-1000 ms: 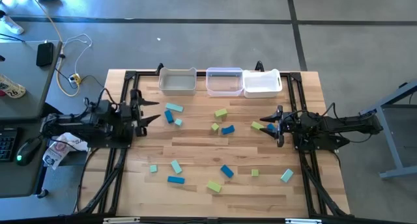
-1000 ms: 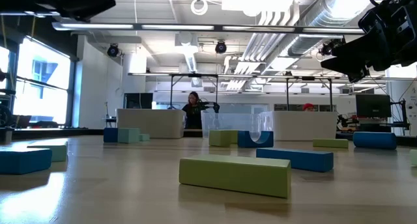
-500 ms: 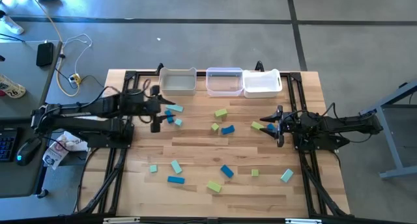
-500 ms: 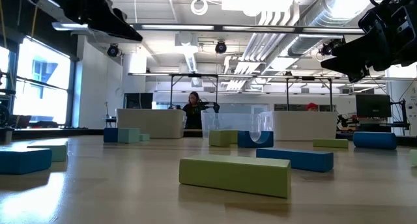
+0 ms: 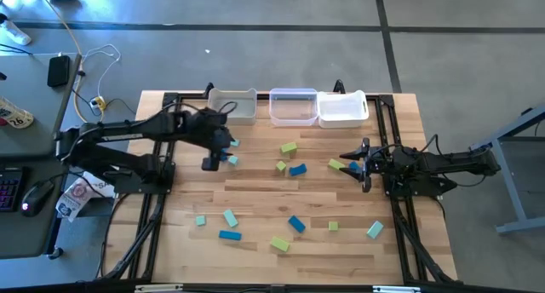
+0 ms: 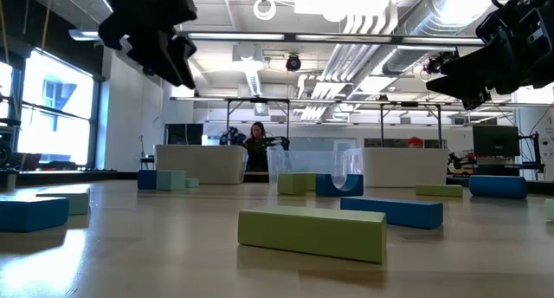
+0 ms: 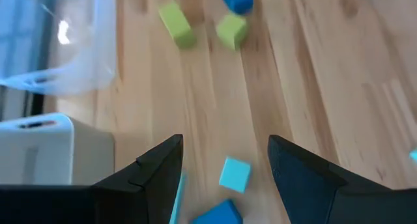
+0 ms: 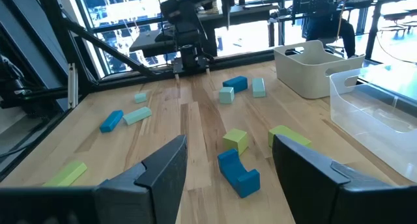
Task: Sort & place blocks by color
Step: Put the light blue block into the gray bin
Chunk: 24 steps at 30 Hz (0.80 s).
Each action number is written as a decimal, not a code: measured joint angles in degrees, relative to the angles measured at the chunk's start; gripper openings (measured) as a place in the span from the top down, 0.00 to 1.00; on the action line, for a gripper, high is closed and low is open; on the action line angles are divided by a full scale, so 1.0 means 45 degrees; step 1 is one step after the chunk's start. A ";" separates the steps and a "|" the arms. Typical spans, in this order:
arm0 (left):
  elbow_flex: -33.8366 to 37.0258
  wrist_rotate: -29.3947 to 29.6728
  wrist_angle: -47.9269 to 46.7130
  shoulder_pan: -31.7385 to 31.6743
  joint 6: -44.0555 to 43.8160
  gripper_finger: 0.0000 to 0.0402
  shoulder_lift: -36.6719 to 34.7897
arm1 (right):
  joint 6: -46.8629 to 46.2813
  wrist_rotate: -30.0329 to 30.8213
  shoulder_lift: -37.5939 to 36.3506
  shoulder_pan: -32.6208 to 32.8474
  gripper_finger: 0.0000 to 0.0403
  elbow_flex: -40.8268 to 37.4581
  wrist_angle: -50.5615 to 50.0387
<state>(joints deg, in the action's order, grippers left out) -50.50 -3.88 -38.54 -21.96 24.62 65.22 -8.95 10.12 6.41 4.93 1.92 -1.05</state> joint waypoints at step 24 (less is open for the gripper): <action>-0.0312 0.0714 -0.0535 -0.0116 0.1016 0.47 0.4502 | -0.0005 0.0001 0.0001 0.0000 0.47 -0.0002 -0.0002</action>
<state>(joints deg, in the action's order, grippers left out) -51.90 -0.67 -40.95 -22.48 29.19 85.48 -8.97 10.13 6.42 4.93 1.91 -1.06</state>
